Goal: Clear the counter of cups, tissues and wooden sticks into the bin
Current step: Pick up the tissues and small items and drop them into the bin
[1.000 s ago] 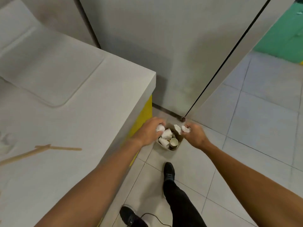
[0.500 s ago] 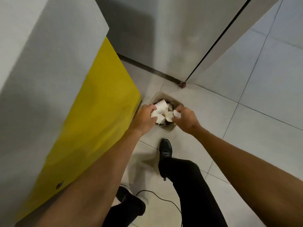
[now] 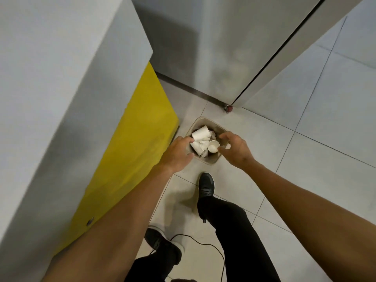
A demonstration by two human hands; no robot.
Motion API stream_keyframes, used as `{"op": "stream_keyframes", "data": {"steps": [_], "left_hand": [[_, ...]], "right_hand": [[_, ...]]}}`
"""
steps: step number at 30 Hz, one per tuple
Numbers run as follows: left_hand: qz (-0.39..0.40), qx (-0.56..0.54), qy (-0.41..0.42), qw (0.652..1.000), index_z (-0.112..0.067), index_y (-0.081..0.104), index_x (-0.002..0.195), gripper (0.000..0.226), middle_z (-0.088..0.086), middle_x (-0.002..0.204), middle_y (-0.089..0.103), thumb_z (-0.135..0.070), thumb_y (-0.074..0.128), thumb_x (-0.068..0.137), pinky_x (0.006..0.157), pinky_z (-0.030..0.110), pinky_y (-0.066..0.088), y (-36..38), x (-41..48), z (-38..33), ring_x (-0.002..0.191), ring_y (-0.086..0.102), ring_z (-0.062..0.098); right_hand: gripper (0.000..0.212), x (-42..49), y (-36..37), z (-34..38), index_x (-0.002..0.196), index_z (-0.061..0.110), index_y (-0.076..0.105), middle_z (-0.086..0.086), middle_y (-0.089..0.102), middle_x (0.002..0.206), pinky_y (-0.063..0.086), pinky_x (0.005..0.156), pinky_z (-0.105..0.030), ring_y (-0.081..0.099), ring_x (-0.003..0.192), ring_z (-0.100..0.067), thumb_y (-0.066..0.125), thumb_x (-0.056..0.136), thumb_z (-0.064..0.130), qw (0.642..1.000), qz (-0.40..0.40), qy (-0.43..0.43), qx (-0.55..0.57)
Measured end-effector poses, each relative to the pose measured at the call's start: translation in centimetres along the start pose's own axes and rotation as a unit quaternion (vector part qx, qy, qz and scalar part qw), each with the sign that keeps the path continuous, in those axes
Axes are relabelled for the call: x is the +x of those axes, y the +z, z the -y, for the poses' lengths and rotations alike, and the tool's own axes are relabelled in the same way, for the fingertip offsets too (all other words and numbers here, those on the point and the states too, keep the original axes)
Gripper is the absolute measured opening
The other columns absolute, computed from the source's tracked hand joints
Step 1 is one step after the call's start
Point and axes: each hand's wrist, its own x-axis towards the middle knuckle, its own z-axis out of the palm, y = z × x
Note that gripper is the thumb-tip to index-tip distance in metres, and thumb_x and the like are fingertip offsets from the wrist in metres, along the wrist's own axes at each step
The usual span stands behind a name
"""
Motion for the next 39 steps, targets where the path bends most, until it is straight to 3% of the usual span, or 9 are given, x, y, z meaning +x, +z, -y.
{"op": "stream_keyframes", "data": {"steps": [7,12,17,21,23,25,28,34,39], "left_hand": [[-0.029,0.043,0.078,0.996,-0.02,0.05,0.134,0.047,0.005,0.131,0.051,-0.016,0.064,0.09,0.099,0.037,0.045,-4.2,-5.8,-2.4,0.118,0.051,0.022],[-0.089,0.086,0.173,0.977,-0.019,0.049,0.134,0.046,0.002,0.131,0.051,-0.018,0.063,0.091,0.101,0.037,0.043,-8.4,-13.2,-3.8,0.122,0.048,0.021],[-0.159,0.071,0.272,0.946,-0.02,0.048,0.137,0.047,-0.002,0.135,0.048,-0.019,0.061,0.092,0.106,0.026,0.036,-13.9,-22.5,-3.4,0.127,0.044,0.015],[-0.199,0.067,0.33,0.92,-0.021,0.048,0.137,0.044,-0.006,0.133,0.049,-0.022,0.059,0.095,0.103,0.025,0.041,-18.0,-30.2,-2.1,0.122,0.047,0.008],[-0.229,0.086,0.349,0.905,-0.023,0.05,0.134,0.04,-0.007,0.129,0.051,-0.023,0.058,0.095,0.1,0.026,0.042,-19.7,-33.8,-1.0,0.12,0.049,0.009],[-0.265,0.078,0.342,0.898,-0.023,0.051,0.133,0.039,-0.008,0.128,0.052,-0.024,0.057,0.095,0.099,0.025,0.042,-21.5,-36.9,0.7,0.119,0.05,0.009],[-0.32,0.077,0.3,0.895,-0.025,0.051,0.133,0.038,-0.01,0.13,0.051,-0.026,0.056,0.096,0.1,0.024,0.041,-24.4,-41.2,4.6,0.121,0.047,0.008],[-0.393,0.076,0.175,0.9,-0.031,0.05,0.132,0.038,-0.016,0.13,0.048,-0.03,0.057,0.095,0.096,0.033,0.045,-28.9,-47.3,13.5,0.119,0.045,0.009],[-0.426,0.045,0.067,0.901,-0.033,0.048,0.131,0.039,-0.015,0.131,0.046,-0.028,0.058,0.094,0.096,0.038,0.044,-30.3,-49.9,18.7,0.125,0.04,0.009]], "right_hand": [[0.032,-6.6,-2.1,4.3,0.121,0.018,0.058,0.0,0.063,0.116,0.044,0.083,-0.024,0.057,0.103,-0.016,0.064,0.09,0.016,0.997,-0.039,-0.059,0.022],[0.03,-14.9,-2.4,9.1,0.121,0.017,0.058,0.007,0.06,0.114,0.036,0.073,-0.002,0.055,0.101,-0.007,0.063,0.091,0.014,0.985,-0.096,-0.128,0.064],[0.037,-23.7,-1.5,14.8,0.13,0.02,0.054,0.007,0.056,0.121,0.042,0.093,-0.026,0.051,0.11,-0.006,0.061,0.093,0.021,0.957,-0.185,-0.212,0.074],[0.034,-29.4,-0.1,20.2,0.127,0.018,0.055,0.011,0.054,0.119,0.045,0.088,-0.019,0.051,0.101,0.013,0.061,0.094,0.019,0.921,-0.236,-0.29,0.109],[0.031,-31.5,0.9,23.2,0.124,0.018,0.057,0.009,0.057,0.117,0.044,0.085,-0.019,0.053,0.1,0.007,0.061,0.093,0.017,0.901,-0.258,-0.332,0.104],[0.028,-33.1,2.2,26.3,0.12,0.016,0.059,0.005,0.06,0.114,0.046,0.085,-0.026,0.057,0.1,-0.006,0.061,0.092,0.013,0.88,-0.27,-0.373,0.114],[0.027,-35.0,4.4,30.9,0.118,0.018,0.059,0.006,0.06,0.115,0.048,0.085,-0.031,0.058,0.097,-0.009,0.061,0.092,0.012,0.867,-0.25,-0.418,0.109],[0.031,-37.6,8.8,37.8,0.122,0.027,0.057,0.01,0.056,0.123,0.041,0.079,-0.014,0.057,0.1,-0.005,0.061,0.093,0.017,0.869,-0.153,-0.466,0.066],[0.032,-37.4,11.9,41.9,0.121,0.03,0.057,0.01,0.054,0.123,0.044,0.085,-0.022,0.056,0.102,-0.007,0.062,0.092,0.016,0.867,-0.07,-0.492,0.018]]}}
